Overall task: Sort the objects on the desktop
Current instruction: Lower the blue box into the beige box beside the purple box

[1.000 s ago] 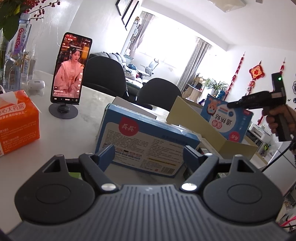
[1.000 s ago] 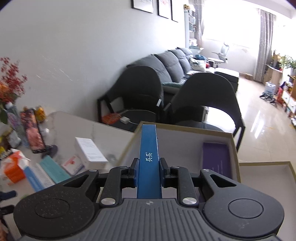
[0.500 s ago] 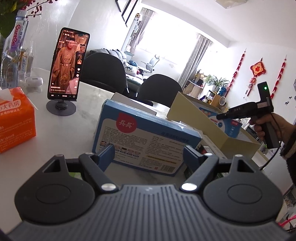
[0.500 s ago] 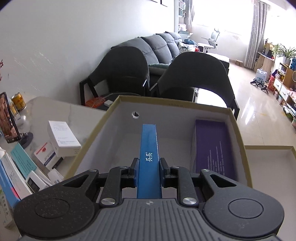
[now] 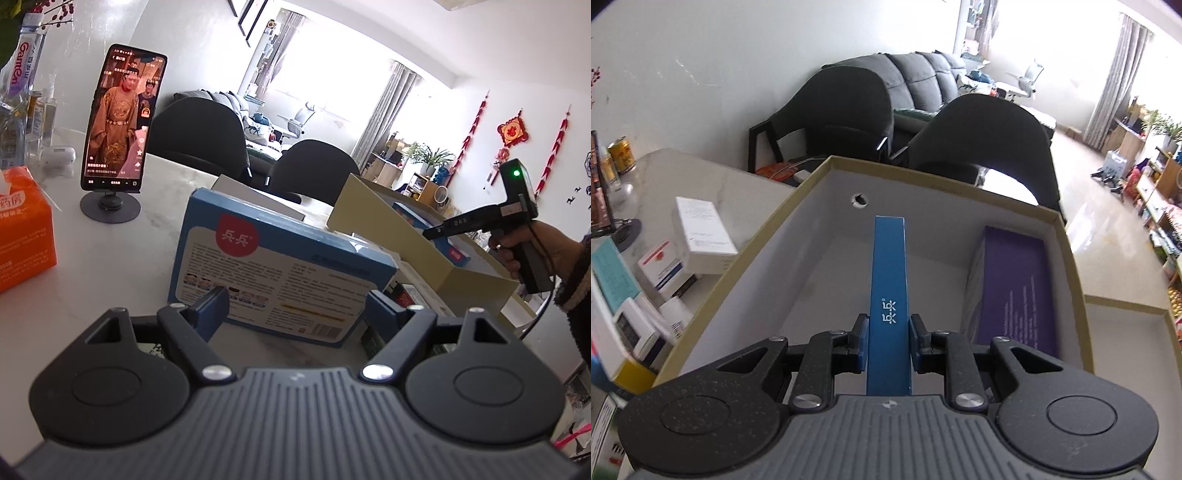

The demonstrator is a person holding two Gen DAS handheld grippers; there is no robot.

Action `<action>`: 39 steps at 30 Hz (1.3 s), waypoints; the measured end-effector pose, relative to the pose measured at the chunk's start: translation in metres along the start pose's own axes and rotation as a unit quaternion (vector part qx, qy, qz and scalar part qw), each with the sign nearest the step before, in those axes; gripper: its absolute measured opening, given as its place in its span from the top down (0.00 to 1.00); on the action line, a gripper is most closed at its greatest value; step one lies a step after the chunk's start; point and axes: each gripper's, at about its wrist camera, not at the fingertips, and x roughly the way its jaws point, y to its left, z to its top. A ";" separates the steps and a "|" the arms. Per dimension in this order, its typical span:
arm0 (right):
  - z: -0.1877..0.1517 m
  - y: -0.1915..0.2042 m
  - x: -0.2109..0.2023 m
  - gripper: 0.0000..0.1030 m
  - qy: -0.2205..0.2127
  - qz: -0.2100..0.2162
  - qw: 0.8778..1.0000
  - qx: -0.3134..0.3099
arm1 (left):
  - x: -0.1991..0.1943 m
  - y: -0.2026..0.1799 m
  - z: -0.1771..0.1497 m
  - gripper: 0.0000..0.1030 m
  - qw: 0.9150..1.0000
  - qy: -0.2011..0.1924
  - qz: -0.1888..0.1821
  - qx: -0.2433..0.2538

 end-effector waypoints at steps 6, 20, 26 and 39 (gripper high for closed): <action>0.009 -0.004 0.015 0.77 -0.012 -0.025 1.000 0.008 | 0.000 0.000 0.000 0.21 1.000 0.002 0.003 -0.001; 0.018 -0.015 0.034 0.77 -0.027 -0.085 0.995 0.052 | 0.001 0.000 0.000 0.21 1.000 0.003 0.002 -0.001; 0.017 -0.022 0.038 0.77 -0.025 -0.109 0.992 0.058 | 0.001 -0.002 0.000 0.21 1.000 0.003 0.001 -0.001; 0.016 -0.024 0.039 0.73 -0.034 -0.124 0.991 0.042 | -0.001 -0.002 0.002 0.20 1.000 -0.002 0.003 0.002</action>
